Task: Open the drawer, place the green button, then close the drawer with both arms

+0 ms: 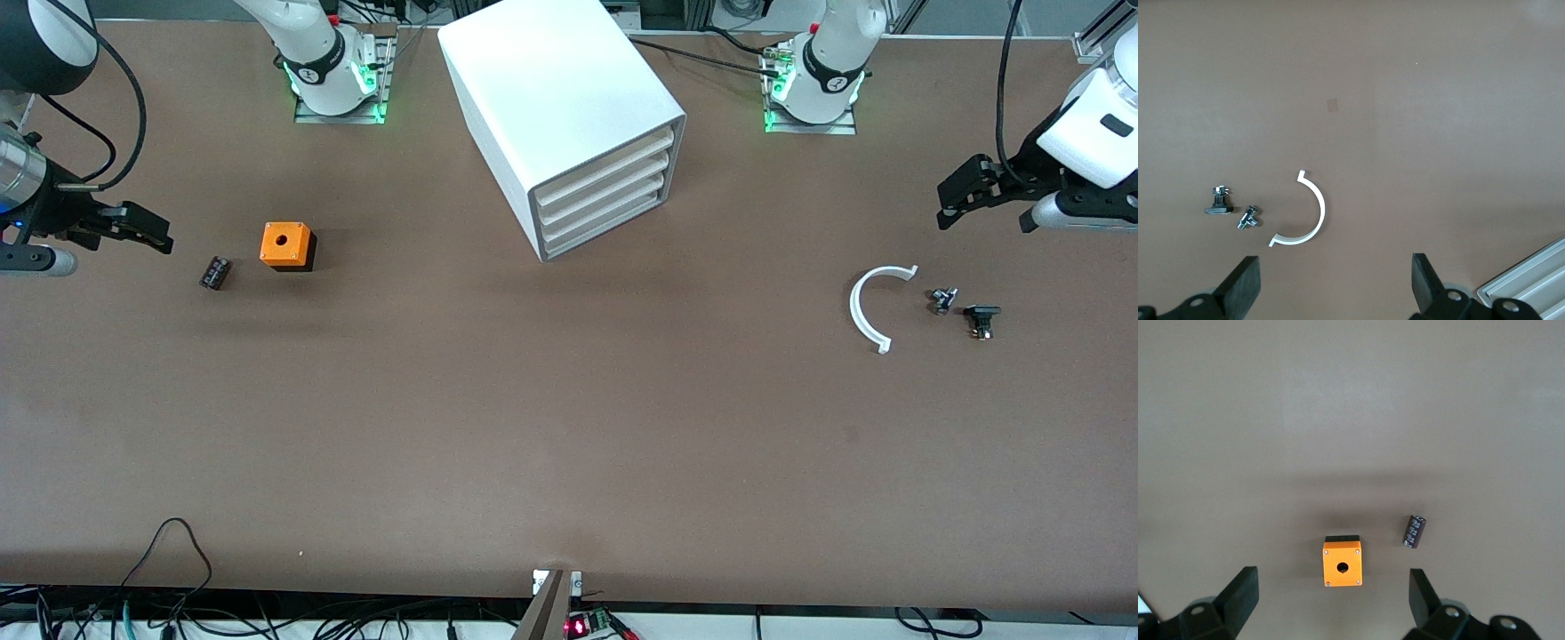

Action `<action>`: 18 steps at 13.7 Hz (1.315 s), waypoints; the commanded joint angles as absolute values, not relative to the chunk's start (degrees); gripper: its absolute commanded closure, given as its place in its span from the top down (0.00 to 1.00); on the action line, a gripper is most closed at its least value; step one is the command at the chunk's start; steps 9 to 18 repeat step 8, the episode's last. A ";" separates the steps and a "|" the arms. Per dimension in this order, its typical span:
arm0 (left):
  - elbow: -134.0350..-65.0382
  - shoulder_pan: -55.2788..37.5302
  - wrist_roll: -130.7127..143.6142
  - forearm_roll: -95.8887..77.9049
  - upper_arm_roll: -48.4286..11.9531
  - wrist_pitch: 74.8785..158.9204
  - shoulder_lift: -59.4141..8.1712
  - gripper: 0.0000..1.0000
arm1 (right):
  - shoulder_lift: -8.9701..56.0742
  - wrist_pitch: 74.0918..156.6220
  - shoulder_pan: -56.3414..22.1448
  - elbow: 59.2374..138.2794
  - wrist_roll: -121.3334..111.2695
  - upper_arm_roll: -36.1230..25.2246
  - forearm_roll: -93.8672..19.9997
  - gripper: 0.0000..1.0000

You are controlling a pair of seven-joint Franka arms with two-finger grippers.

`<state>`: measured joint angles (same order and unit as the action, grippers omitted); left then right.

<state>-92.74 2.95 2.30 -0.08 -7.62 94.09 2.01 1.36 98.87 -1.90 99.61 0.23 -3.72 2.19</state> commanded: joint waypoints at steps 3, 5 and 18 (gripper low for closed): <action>-91.49 3.16 0.35 -0.53 -7.73 92.72 1.85 1.00 | 0.53 98.35 -1.93 99.67 -0.09 -3.78 1.05 1.00; -91.49 3.16 0.70 -0.53 -7.73 92.72 1.85 1.00 | 0.53 98.26 -1.93 99.67 -0.09 -3.78 1.05 1.00; -91.49 3.16 0.70 -0.62 -7.65 92.64 1.85 1.00 | 0.53 98.26 -1.93 99.67 -0.09 -3.78 1.05 1.00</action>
